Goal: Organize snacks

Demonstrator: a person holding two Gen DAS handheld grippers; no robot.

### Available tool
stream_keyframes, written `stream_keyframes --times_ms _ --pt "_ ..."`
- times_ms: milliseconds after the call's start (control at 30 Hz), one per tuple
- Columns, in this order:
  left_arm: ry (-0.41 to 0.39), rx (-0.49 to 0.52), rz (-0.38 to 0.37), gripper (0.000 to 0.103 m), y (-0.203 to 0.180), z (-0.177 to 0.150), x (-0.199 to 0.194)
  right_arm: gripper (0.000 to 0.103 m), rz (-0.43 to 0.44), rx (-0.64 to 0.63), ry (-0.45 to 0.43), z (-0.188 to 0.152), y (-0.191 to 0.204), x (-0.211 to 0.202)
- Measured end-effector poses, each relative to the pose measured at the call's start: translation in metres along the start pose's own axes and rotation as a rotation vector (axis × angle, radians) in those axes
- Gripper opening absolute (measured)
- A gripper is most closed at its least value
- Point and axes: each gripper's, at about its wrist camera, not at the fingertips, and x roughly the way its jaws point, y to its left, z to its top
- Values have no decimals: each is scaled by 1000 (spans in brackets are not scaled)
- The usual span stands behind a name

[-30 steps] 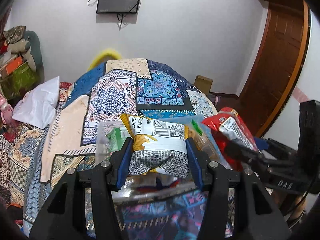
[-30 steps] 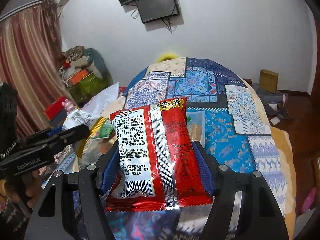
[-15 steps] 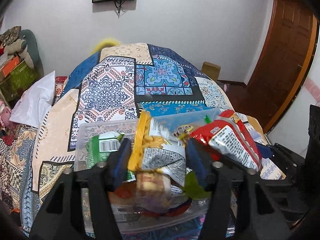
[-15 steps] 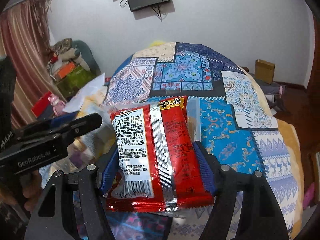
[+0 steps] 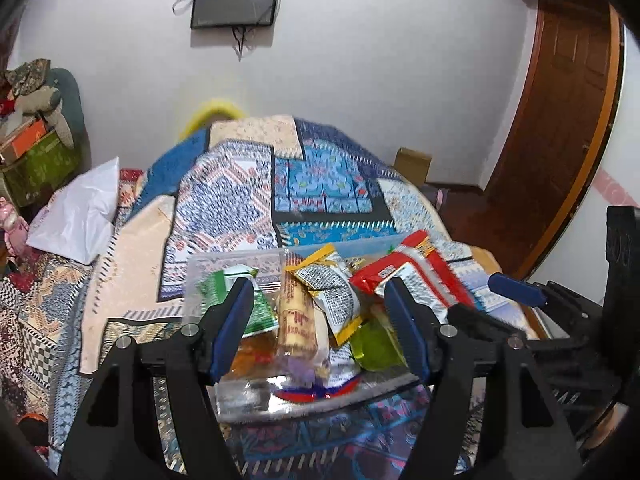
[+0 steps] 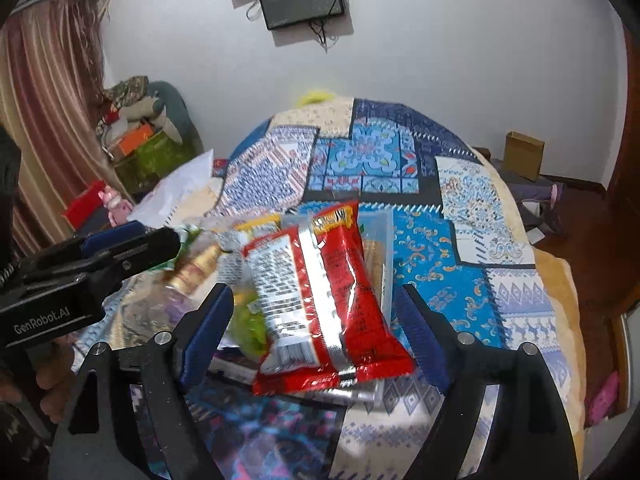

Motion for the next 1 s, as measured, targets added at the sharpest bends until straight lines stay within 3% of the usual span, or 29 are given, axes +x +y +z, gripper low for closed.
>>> stream_keyframes --times_ms 200,333,500,700,1000 --pt "-113 -10 -9 67 -4 -4 -67 82 16 -25 -90 6 15 -58" --pt "-196 6 -15 68 -12 -9 -115 89 19 -55 -178 5 32 -107" --pt "-263 18 -11 87 -18 -18 -156 100 18 -79 -266 -2 50 -150" --pt "-311 29 13 101 -20 -37 -187 103 14 -93 -300 -15 63 -170" --pt "-304 40 33 102 -22 -57 -195 103 -3 -102 -292 -31 68 -173"
